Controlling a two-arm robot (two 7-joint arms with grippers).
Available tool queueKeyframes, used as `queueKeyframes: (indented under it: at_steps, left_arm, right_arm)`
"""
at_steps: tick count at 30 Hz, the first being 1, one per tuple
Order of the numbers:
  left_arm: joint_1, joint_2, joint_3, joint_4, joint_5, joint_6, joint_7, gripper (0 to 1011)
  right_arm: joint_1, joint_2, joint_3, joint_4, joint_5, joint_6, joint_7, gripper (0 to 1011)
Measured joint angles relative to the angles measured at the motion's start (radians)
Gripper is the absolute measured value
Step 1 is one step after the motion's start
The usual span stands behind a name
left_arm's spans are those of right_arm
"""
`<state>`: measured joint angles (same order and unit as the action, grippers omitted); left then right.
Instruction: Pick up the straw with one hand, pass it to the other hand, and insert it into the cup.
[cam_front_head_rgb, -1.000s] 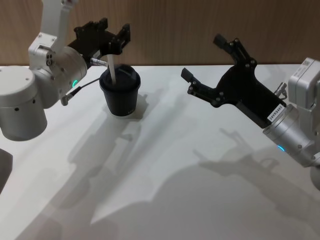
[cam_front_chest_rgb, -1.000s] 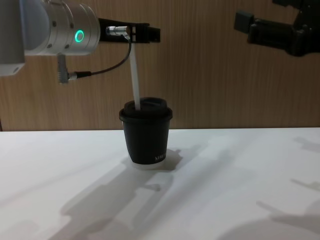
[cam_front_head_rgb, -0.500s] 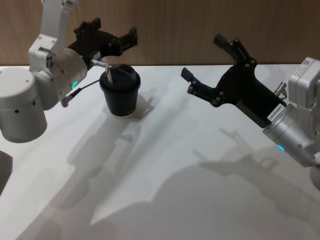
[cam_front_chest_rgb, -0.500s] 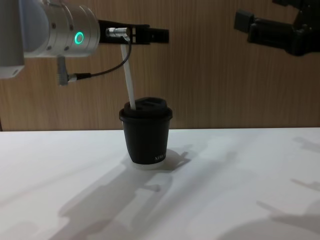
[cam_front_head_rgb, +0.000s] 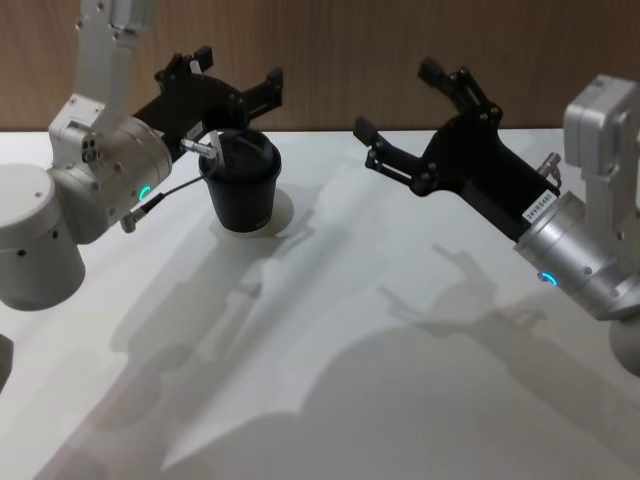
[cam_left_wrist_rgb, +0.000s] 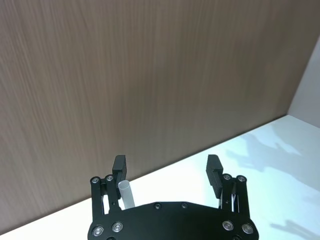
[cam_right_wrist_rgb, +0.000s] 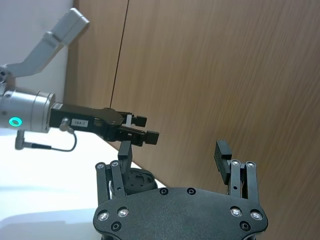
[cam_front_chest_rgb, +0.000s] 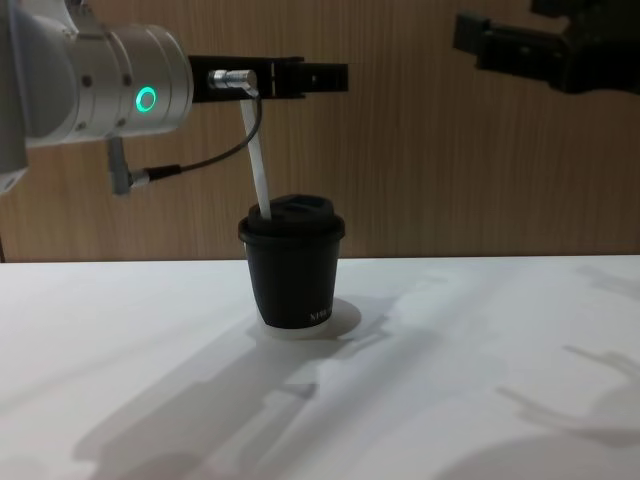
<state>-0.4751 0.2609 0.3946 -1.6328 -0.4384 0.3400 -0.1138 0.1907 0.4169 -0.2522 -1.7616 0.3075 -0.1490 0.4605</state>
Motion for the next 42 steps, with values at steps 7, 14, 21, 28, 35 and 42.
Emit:
queueKeyframes:
  at_steps: [7,14,21,28,35,42]
  left_arm:
    - [0.018,0.012,-0.005,0.000,-0.009,-0.033,-0.041,1003]
    - [0.031,0.018,-0.010,0.003,-0.010,-0.051,-0.063,1003]
    - [0.040,0.020,-0.015,0.007,-0.010,-0.063,-0.082,1003]
    - [0.050,0.023,-0.022,0.008,-0.024,-0.078,-0.113,1002]
    - [0.061,0.029,-0.026,0.001,-0.037,-0.090,-0.130,1003]
    - [0.069,0.034,-0.028,-0.008,-0.046,-0.097,-0.137,1003]
  right_arm:
    - [0.033,-0.021,-0.015,0.000,0.019,0.072,-0.022,1001]
    - [0.061,-0.044,-0.027,0.007,0.036,0.127,-0.050,1001]
    - [0.084,-0.067,-0.036,0.018,0.048,0.171,-0.079,1001]
    - [0.097,-0.088,-0.046,0.028,0.068,0.217,-0.112,1001]
    - [0.102,-0.100,-0.054,0.039,0.078,0.237,-0.128,1001]
    - [0.107,-0.109,-0.063,0.050,0.087,0.246,-0.141,1001]
